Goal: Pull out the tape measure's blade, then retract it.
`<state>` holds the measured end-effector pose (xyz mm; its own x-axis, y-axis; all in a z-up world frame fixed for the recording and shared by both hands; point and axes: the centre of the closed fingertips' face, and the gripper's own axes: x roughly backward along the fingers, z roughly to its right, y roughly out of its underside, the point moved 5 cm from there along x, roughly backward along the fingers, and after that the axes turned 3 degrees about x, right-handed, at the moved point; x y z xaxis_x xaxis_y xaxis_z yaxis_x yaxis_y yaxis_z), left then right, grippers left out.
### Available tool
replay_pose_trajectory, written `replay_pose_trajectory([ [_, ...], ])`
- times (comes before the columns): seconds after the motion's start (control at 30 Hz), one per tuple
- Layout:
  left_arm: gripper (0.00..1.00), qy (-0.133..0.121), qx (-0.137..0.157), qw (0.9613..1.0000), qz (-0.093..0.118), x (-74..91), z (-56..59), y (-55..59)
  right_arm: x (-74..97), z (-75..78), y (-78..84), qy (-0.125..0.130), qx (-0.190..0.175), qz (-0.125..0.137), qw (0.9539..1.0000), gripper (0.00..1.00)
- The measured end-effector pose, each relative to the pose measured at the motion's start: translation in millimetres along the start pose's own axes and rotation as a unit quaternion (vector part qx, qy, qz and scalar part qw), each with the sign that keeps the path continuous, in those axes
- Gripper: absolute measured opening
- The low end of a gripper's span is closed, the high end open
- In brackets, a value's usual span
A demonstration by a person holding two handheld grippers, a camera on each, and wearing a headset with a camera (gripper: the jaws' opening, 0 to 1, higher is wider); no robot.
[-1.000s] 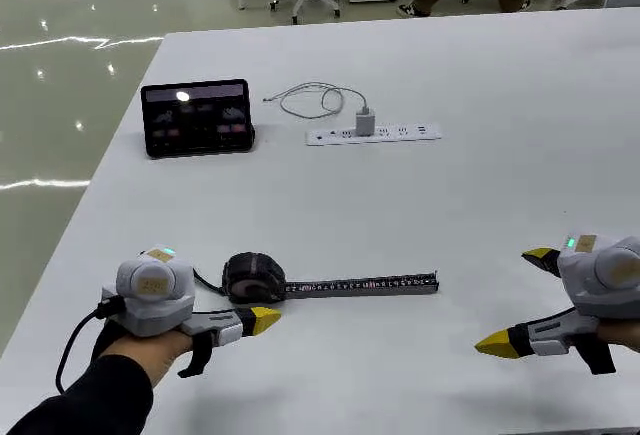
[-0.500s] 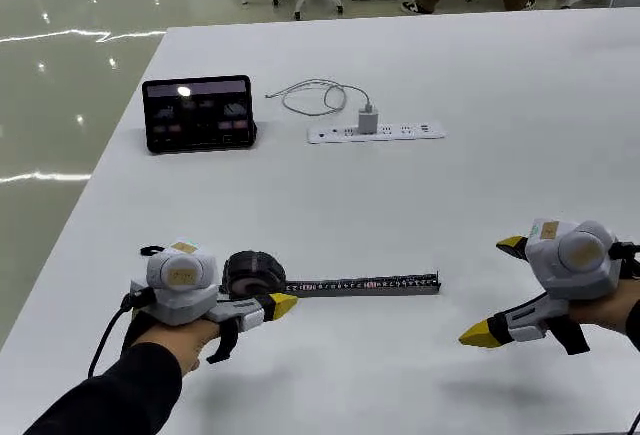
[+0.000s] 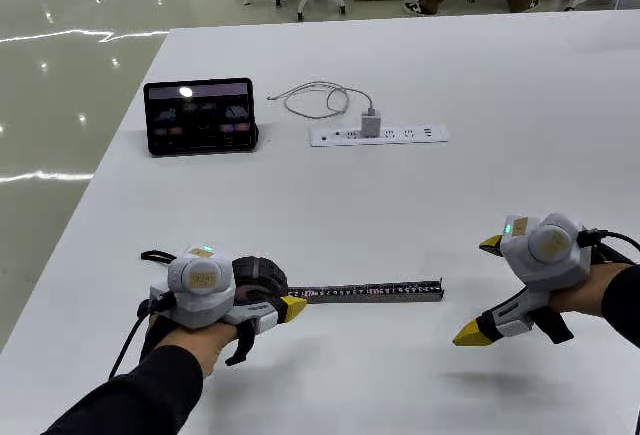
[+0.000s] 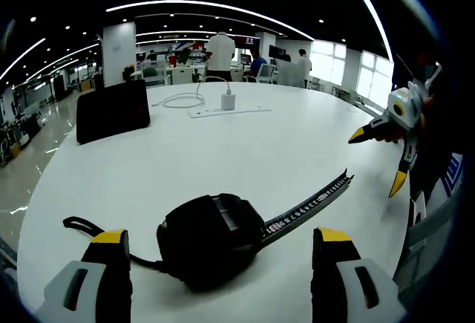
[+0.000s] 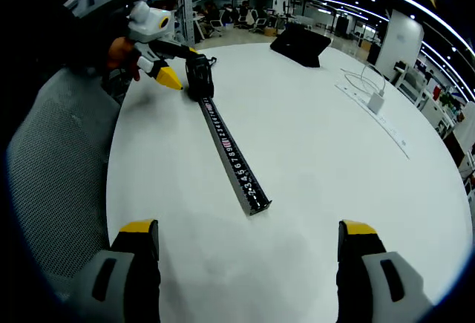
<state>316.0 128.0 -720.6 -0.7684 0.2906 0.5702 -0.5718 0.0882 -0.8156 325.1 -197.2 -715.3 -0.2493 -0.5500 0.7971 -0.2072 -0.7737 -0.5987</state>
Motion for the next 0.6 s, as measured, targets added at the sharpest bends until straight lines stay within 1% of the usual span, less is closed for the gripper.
replay_pose_trajectory([
  [0.03, 0.99, -0.009, 0.000, 1.0000, 0.003, -1.3, -1.4, 1.3, -3.0, 3.7, -0.7, -0.005, 0.007, -0.005, 1.0000, 0.96],
  [0.07, 0.99, -0.012, 0.002, 0.9999, 0.008, -1.4, -1.4, 1.5, -5.2, 5.5, -1.5, -0.009, 0.011, -0.007, 0.9999, 0.97],
  [0.1, 0.98, -0.010, 0.003, 0.9998, 0.015, -1.7, -0.2, 1.6, -6.6, 4.9, -2.7, -0.013, 0.016, -0.012, 0.9997, 0.97],
  [0.17, 0.96, -0.010, 0.017, 0.9997, 0.014, -2.7, 1.5, 5.4, -11.4, 5.0, -3.2, -0.026, 0.041, -0.029, 0.9984, 0.95],
  [0.2, 0.96, -0.014, 0.015, 0.9997, 0.016, -2.6, 2.6, 7.0, -16.1, 7.6, -1.6, -0.030, 0.057, -0.042, 0.9971, 0.94],
  [0.23, 0.96, -0.019, 0.012, 0.9995, 0.020, -2.1, 2.2, 7.5, -18.6, 6.9, -2.2, -0.033, 0.059, -0.045, 0.9967, 0.93],
  [0.27, 0.97, -0.023, 0.012, 0.9994, 0.025, -1.2, 2.6, 7.4, -21.4, 5.2, -3.5, -0.042, 0.060, -0.047, 0.9962, 0.92],
  [0.3, 0.97, -0.023, 0.016, 0.9993, 0.027, -0.8, 2.9, 7.8, -24.9, 5.1, -4.3, -0.050, 0.063, -0.051, 0.9955, 0.92],
  [0.33, 0.97, -0.023, 0.022, 0.9991, 0.027, -1.6, 2.4, 8.0, -27.3, 6.0, -4.9, -0.052, 0.067, -0.054, 0.9950, 0.91],
  [0.4, 0.98, -0.029, 0.026, 0.9987, 0.033, -2.4, 0.5, 7.4, -32.3, 6.7, -7.5, -0.063, 0.075, -0.061, 0.9933, 0.88],
  [0.5, 1.00, -0.042, 0.024, 0.9976, 0.048, -1.7, -1.5, 3.7, -36.9, 5.9, -14.3, -0.081, 0.087, -0.063, 0.9909, 0.84],
  [0.53, 1.00, -0.045, 0.018, 0.9972, 0.056, -0.3, -0.9, 2.9, -38.1, 5.4, -17.2, -0.087, 0.100, -0.065, 0.9891, 0.83],
  [0.57, 1.00, -0.050, 0.009, 0.9968, 0.062, 0.4, -1.4, 1.8, -39.3, 6.0, -18.2, -0.087, 0.106, -0.068, 0.9883, 0.82],
  [0.6, 1.00, -0.053, 0.007, 0.9964, 0.066, 1.2, -1.1, 1.8, -40.6, 6.8, -19.2, -0.088, 0.110, -0.073, 0.9874, 0.82],
])
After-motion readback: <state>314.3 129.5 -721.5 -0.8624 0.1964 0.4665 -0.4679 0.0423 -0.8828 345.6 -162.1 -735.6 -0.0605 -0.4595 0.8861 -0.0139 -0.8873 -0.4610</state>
